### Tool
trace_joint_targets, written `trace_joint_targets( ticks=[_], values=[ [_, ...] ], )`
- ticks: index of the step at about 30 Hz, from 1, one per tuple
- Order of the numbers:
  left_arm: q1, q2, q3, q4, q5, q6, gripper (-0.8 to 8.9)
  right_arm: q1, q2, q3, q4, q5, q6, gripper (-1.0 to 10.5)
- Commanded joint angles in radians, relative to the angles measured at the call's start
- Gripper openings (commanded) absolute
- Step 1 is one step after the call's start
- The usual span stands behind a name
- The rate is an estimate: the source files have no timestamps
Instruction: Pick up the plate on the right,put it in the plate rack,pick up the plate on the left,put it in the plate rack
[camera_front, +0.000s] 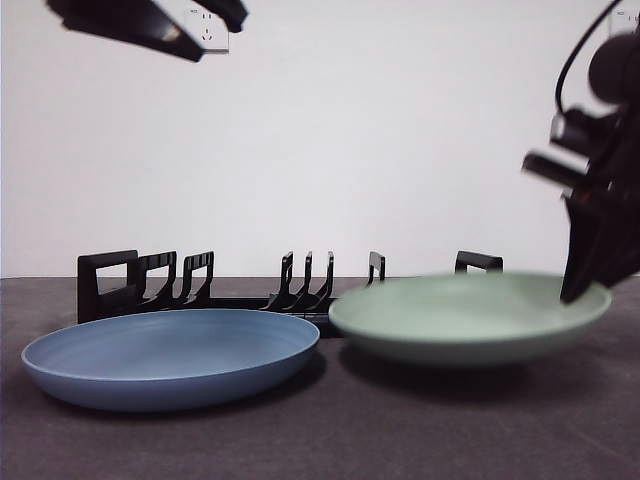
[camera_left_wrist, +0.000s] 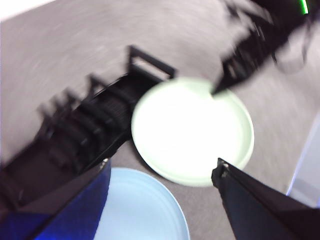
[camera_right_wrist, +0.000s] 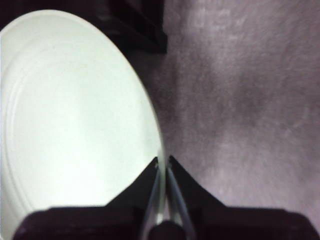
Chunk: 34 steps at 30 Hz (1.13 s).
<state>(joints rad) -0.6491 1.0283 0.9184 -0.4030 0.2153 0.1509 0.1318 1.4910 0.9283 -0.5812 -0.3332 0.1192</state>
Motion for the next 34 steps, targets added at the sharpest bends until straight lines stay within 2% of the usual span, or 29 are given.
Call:
trace_joint_targets(
  ticks=[1,6,9,13,15,22,24,26,31,34],
  values=[
    [-0.07,0.003,0.0,-0.01,-0.058,0.19,3.47,0.003,-0.037,0.042,-0.061,-0.008,0.014,-0.1],
    [-0.224,0.021,0.0,-0.084,-0.256,0.389,3.46,0.004,-0.047,0.16,-0.202,-0.009,0.008,-0.1],
    [-0.311,0.055,0.0,-0.106,-0.389,0.479,3.46,0.029,-0.047,0.216,-0.248,-0.018,0.002,-0.1],
    [-0.413,0.119,0.0,-0.098,-0.489,0.538,3.46,0.071,-0.047,0.264,-0.304,-0.082,-0.01,-0.1],
    [-0.451,0.152,0.0,-0.087,-0.528,0.561,3.46,0.096,-0.047,0.272,-0.316,-0.087,-0.016,-0.1],
    [-0.497,0.252,0.0,-0.079,-0.552,0.587,3.45,0.146,-0.047,0.272,-0.341,-0.092,-0.016,-0.1],
    [-0.497,0.272,0.0,-0.076,-0.549,0.587,3.35,0.147,-0.047,0.272,-0.349,-0.117,-0.018,-0.1],
    [-0.496,0.286,0.0,-0.07,-0.551,0.587,2.68,0.147,-0.047,0.272,-0.354,-0.142,-0.024,-0.1],
    [-0.495,0.293,0.0,-0.057,-0.547,0.587,-0.2,0.147,-0.048,0.272,-0.373,-0.14,-0.035,-0.1],
    [-0.494,0.293,0.0,-0.05,-0.548,0.587,-0.11,0.147,-0.048,0.272,-0.373,-0.14,-0.035,-0.1]
  ],
)
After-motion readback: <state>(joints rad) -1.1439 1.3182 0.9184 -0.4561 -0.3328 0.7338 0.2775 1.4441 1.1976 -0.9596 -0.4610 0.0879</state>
